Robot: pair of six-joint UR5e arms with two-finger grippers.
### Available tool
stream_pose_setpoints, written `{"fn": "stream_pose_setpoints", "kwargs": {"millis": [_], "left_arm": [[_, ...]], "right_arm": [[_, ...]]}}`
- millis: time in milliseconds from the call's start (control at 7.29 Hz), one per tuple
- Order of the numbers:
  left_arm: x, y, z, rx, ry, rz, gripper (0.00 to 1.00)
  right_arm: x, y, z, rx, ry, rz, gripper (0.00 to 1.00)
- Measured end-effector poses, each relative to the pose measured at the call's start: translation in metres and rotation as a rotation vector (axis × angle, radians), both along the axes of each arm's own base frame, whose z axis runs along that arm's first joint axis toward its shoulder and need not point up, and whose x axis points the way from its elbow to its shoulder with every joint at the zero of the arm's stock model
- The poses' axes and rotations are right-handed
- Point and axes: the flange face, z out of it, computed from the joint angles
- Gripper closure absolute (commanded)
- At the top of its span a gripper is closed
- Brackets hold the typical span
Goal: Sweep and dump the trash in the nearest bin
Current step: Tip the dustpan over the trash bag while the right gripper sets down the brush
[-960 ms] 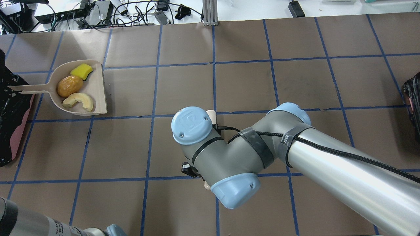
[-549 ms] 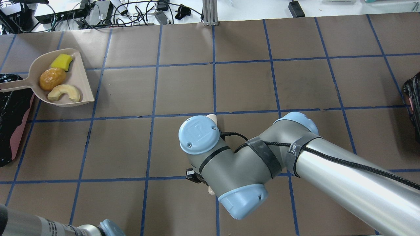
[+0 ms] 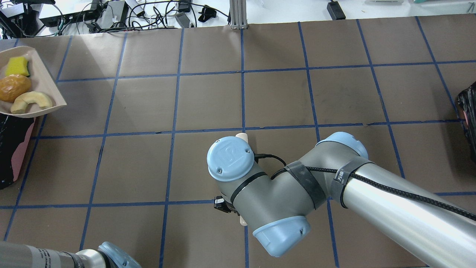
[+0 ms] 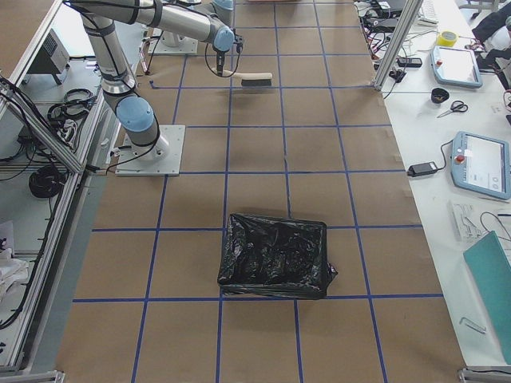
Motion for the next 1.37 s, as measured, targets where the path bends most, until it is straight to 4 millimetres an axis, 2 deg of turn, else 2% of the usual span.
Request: {"fn": "stream_pose_setpoints", "kwargs": {"millis": [274, 412, 549, 686, 823, 960, 1372], "left_arm": [[0.05, 0.04, 0.04, -0.019, -0.024, 0.082, 1.0], [0.071, 0.056, 0.051, -0.023, -0.036, 0.114, 1.0], [0.089, 0.074, 0.056, -0.027, -0.049, 0.14, 1.0], [0.103, 0.088, 0.059, -0.032, -0.068, 0.152, 1.0], [0.116, 0.094, 0.06, -0.041, -0.105, 0.149, 1.0], [0.127, 0.095, 0.057, -0.052, -0.149, 0.132, 1.0], [0.147, 0.089, 0.037, -0.06, -0.279, 0.064, 1.0]], "right_arm": [[-0.001, 0.0, -0.002, 0.007, 0.004, 0.004, 1.0], [-0.001, 0.0, -0.004, 0.011, 0.006, 0.006, 0.96], [-0.001, 0.0, -0.005, 0.013, 0.008, 0.005, 0.78], [-0.001, 0.001, -0.007, 0.015, 0.009, 0.003, 0.53], [-0.001, 0.001, -0.007, 0.012, 0.008, 0.001, 0.31], [-0.001, 0.0, -0.007, 0.008, 0.005, 0.0, 0.27], [-0.001, 0.0, -0.007, 0.003, 0.004, 0.001, 0.27]]}}
